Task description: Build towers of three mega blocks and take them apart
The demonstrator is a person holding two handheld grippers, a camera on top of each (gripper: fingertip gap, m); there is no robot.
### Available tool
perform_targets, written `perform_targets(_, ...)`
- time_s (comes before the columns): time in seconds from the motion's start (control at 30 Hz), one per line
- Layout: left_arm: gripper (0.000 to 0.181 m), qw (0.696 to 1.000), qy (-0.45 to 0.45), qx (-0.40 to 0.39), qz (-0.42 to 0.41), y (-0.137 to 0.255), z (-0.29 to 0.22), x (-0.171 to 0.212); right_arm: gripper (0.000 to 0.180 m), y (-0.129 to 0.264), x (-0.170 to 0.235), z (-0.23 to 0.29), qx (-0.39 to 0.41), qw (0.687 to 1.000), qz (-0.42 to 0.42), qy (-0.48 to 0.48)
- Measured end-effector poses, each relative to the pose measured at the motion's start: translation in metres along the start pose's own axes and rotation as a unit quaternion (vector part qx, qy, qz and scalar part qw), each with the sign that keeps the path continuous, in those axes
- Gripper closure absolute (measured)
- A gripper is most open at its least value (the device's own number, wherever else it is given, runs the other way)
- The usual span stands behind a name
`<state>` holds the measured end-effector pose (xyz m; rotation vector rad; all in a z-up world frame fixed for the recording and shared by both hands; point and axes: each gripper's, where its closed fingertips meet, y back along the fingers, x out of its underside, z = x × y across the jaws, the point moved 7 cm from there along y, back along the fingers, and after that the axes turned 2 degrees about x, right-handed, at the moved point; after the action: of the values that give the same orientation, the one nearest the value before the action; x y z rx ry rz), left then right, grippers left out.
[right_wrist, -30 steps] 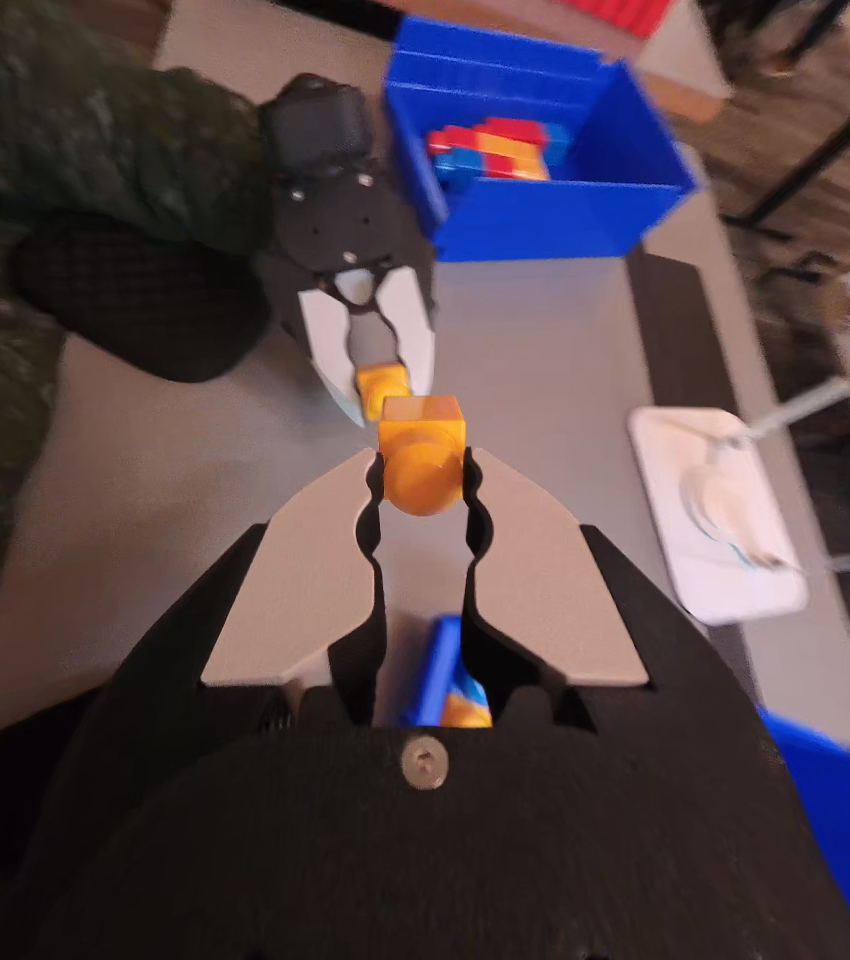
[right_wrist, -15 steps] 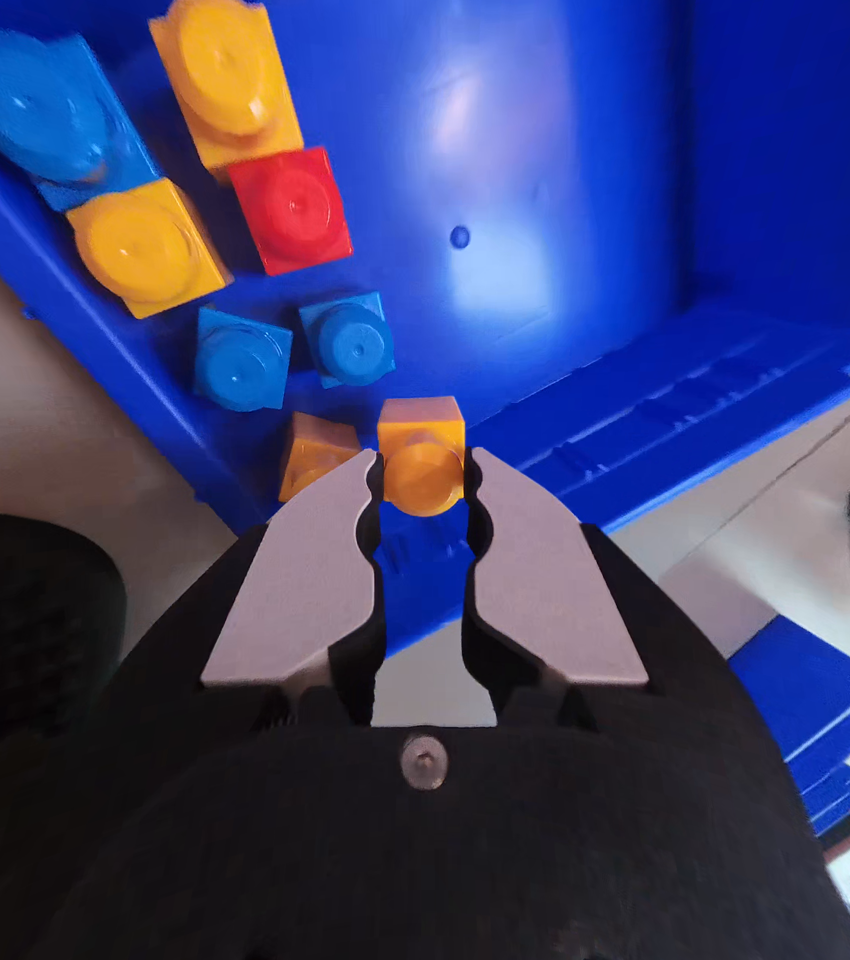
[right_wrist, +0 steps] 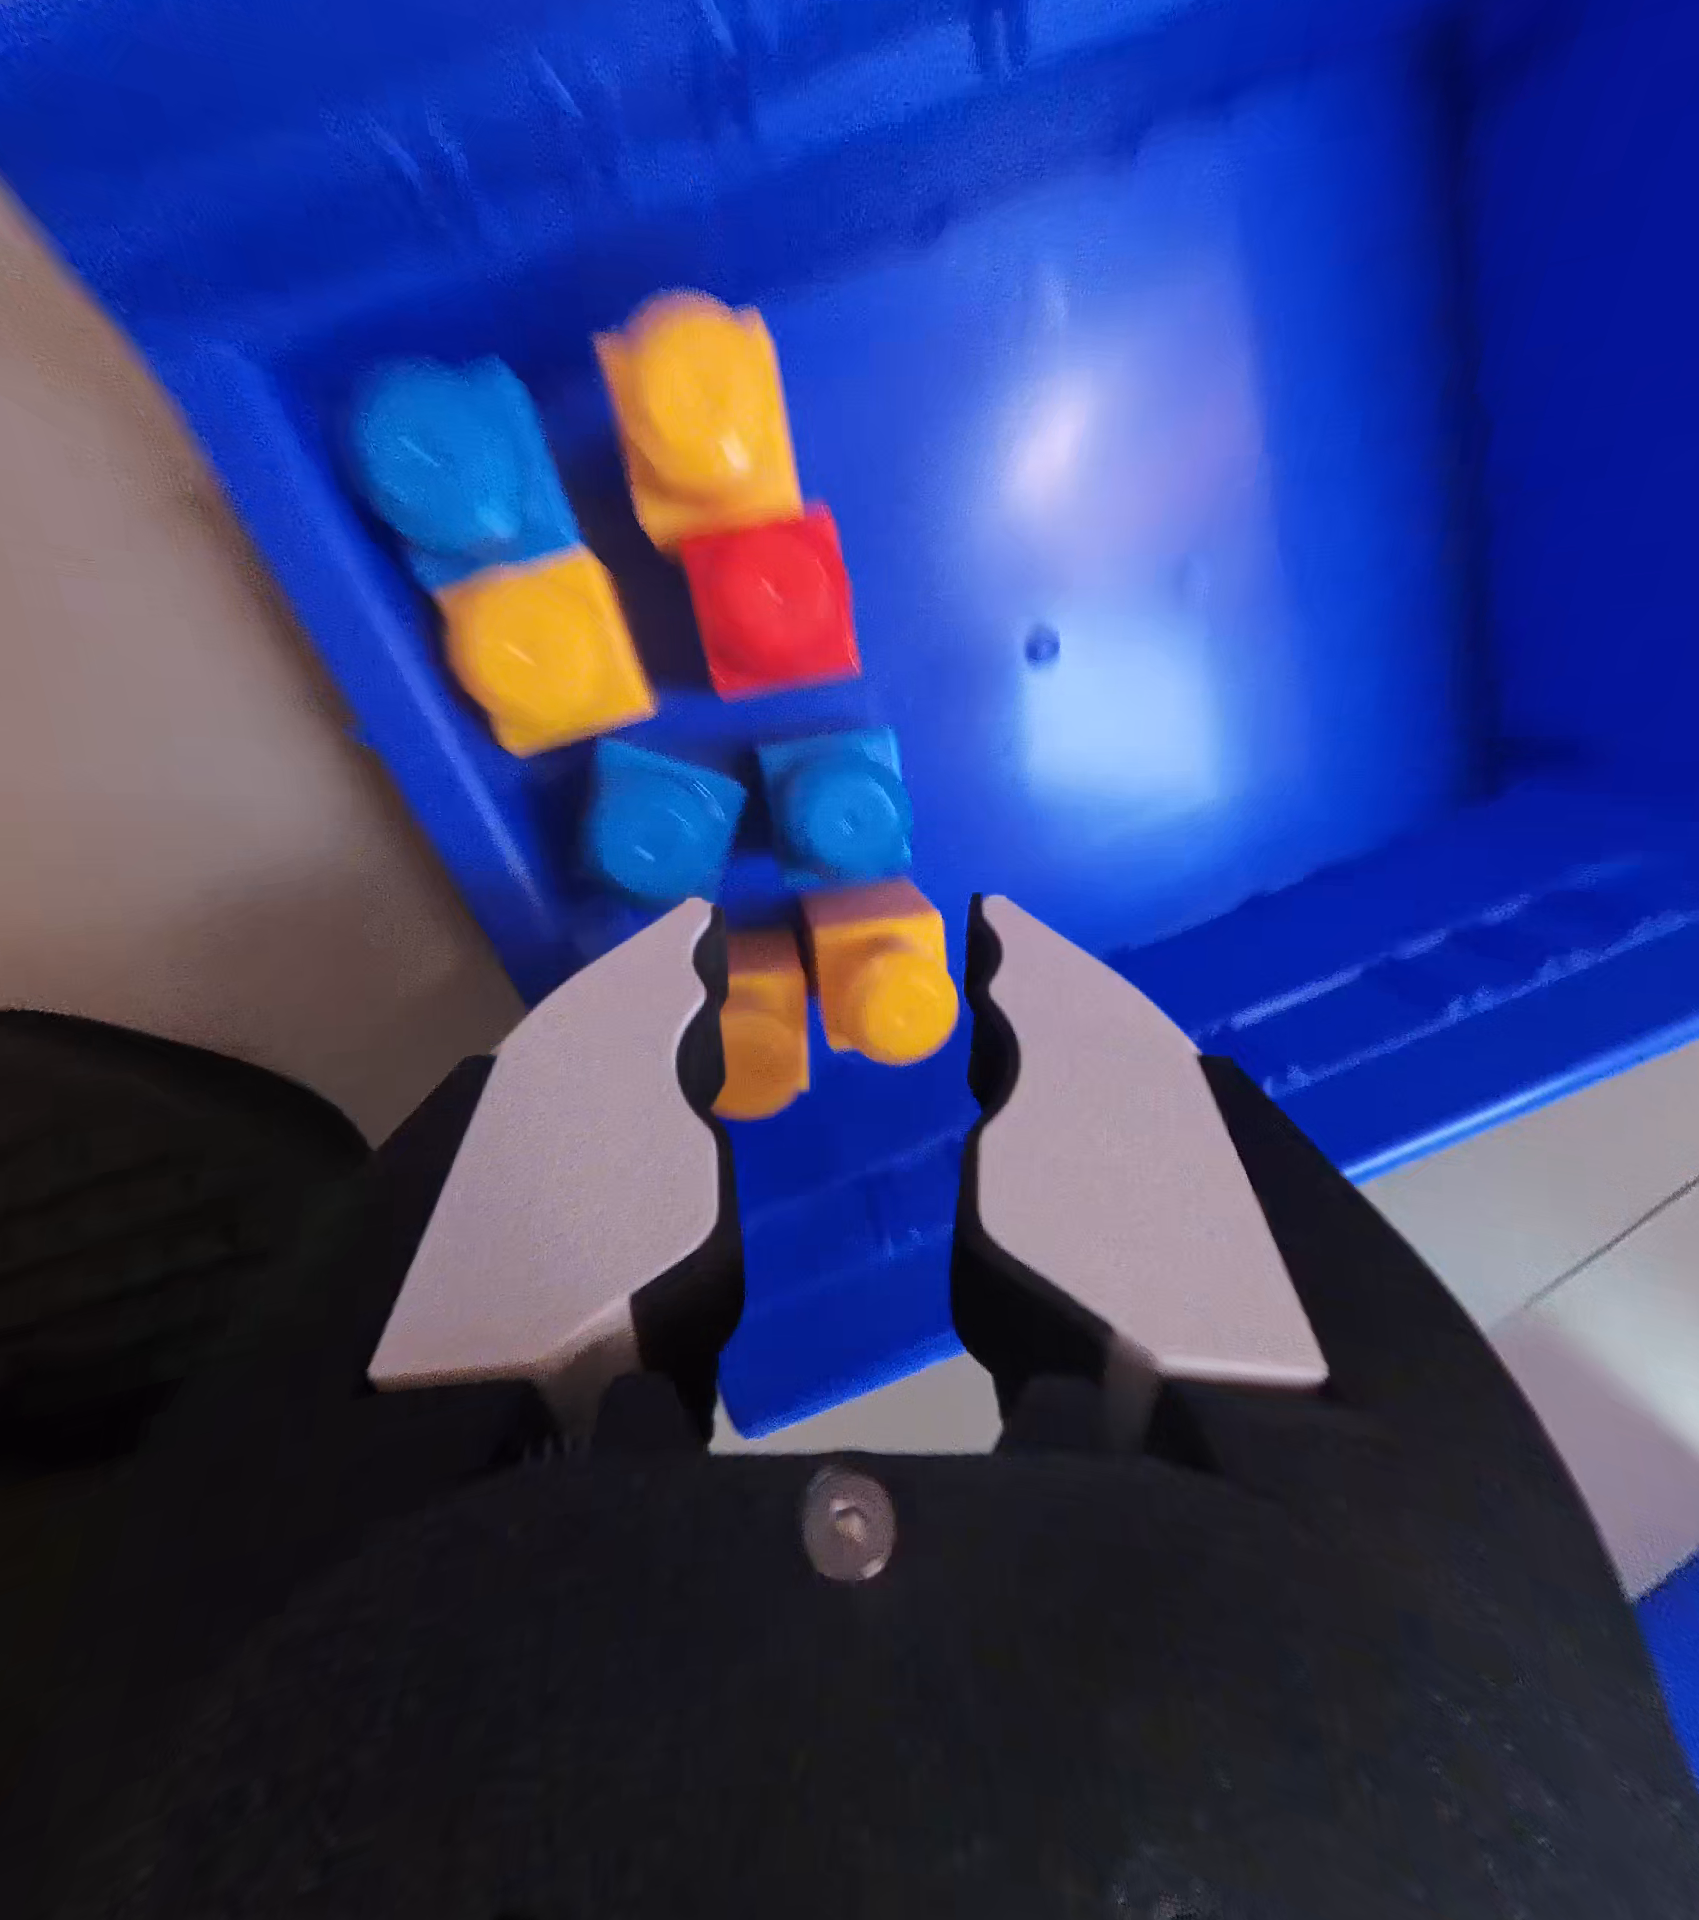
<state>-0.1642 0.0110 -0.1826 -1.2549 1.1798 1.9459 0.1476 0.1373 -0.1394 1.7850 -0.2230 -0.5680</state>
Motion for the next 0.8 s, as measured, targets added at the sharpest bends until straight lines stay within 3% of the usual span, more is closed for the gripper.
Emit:
perform_targets(0.1, 0.144, 1.0, -0.008, 0.009, -0.01, -0.001, -0.005, -0.003, 0.132, 0.034, -0.039, 0.041, -0.011, 0.984, -0.137, 0.11)
perform_targets(0.23, 0.144, 0.999, -0.023, 0.02, -0.017, -0.002, -0.013, -0.008, 0.133, 0.062, -0.09, 0.133, -0.104, 0.915, -0.279, 0.273)
perform_targets(0.3, 0.144, 0.999, -0.033, 0.023, -0.018, -0.004, -0.017, -0.01, 0.134, 0.056, -0.106, 0.171, -0.131, 0.89, -0.292, 0.326)
perform_targets(0.43, 0.143, 0.998, -0.051, 0.036, -0.02, -0.004, -0.024, -0.013, 0.139, 0.025, -0.125, 0.204, -0.13, 0.88, -0.275, 0.365)
perform_targets(0.47, 0.144, 0.998, -0.056, 0.037, -0.012, -0.004, -0.025, -0.012, 0.15, 0.023, -0.127, 0.207, -0.133, 0.875, -0.285, 0.367)
perform_targets(0.57, 0.144, 0.997, -0.058, 0.023, -0.035, -0.001, -0.023, -0.018, 0.15, 0.03, -0.125, 0.2, -0.144, 0.871, -0.299, 0.362)
perform_targets(0.63, 0.135, 0.998, -0.045, -0.007, -0.039, 0.003, -0.013, -0.019, 0.15, 0.045, -0.122, 0.182, -0.136, 0.876, -0.322, 0.334)
perform_targets(0.8, 0.163, 0.995, 0.021, -0.047, -0.088, 0.017, 0.008, -0.022, 0.15, 0.081, -0.105, 0.082, 0.061, 0.909, -0.375, 0.172)
